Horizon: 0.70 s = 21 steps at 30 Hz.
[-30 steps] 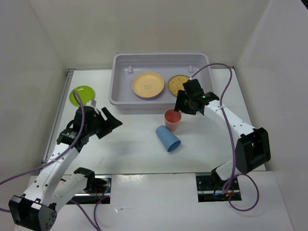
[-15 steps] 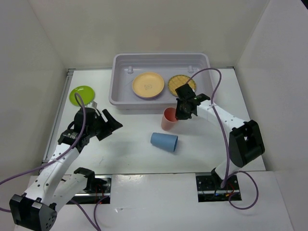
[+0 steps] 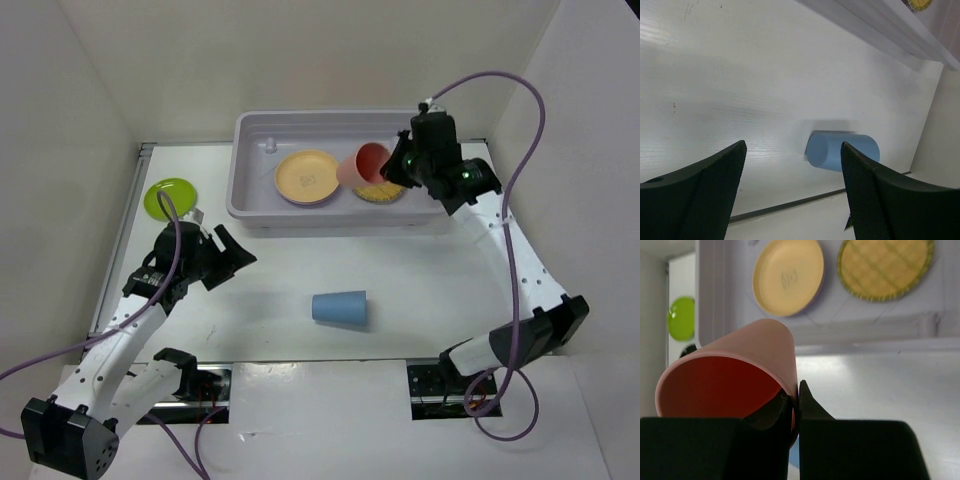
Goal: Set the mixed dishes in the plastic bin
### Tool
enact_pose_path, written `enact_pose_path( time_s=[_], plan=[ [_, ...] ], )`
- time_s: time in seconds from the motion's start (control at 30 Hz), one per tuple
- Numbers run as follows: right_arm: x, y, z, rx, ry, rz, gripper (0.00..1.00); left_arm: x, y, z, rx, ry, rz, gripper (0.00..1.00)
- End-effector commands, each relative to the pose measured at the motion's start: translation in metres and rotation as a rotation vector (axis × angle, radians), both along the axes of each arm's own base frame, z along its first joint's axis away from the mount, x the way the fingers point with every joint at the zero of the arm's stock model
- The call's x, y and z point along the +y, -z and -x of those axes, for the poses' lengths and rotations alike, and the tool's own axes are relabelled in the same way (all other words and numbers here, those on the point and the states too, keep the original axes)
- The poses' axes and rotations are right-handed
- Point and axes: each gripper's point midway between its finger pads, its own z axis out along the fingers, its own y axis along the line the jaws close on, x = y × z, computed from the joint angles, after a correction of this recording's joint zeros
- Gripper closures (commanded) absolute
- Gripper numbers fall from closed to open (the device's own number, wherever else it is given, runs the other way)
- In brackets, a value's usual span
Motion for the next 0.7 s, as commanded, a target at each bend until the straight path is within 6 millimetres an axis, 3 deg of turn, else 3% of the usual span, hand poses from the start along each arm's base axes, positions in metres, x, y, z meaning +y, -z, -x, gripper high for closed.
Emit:
enact_pose_path(
  time_s=[0.0,0.07,0.2,0.23,0.27,0.3,0.47,0.57,0.67],
  plan=[
    [-0.016,0.000,-0.046,-0.019,0.068,0.030,1.00,-0.005,-0.006,-0.002,-0.038,0.041,0.006,0.17],
    [-0.021,0.014,-0.067,0.004,0.082,0.042,1.00,-0.004,-0.003,0.001,-0.023,0.047,-0.005,0.17],
    [-0.042,0.062,-0.121,0.095,0.155,0.068,1.00,-0.003,-0.001,0.005,-0.021,0.059,-0.019,0.17],
    [-0.042,0.071,-0.124,0.118,0.149,0.084,1.00,-0.002,0.000,0.006,-0.012,0.059,-0.021,0.17],
    [-0.049,0.067,-0.135,0.112,0.176,0.091,1.00,-0.004,-0.005,0.006,-0.021,0.066,-0.013,0.17],
    [-0.059,0.089,-0.144,0.158,0.212,0.130,1.00,-0.003,-0.003,0.007,-0.015,0.072,-0.021,0.17],
    [-0.089,0.121,-0.145,0.252,0.278,0.209,1.00,-0.003,-0.003,0.007,-0.019,0.078,-0.027,0.17],
    [-0.099,0.124,-0.145,0.244,0.299,0.203,1.00,-0.003,0.001,0.009,-0.010,0.078,-0.029,0.17],
    [-0.107,0.142,-0.140,0.299,0.307,0.237,0.98,-0.005,0.004,0.007,0.001,0.085,-0.025,0.17]
  ],
)
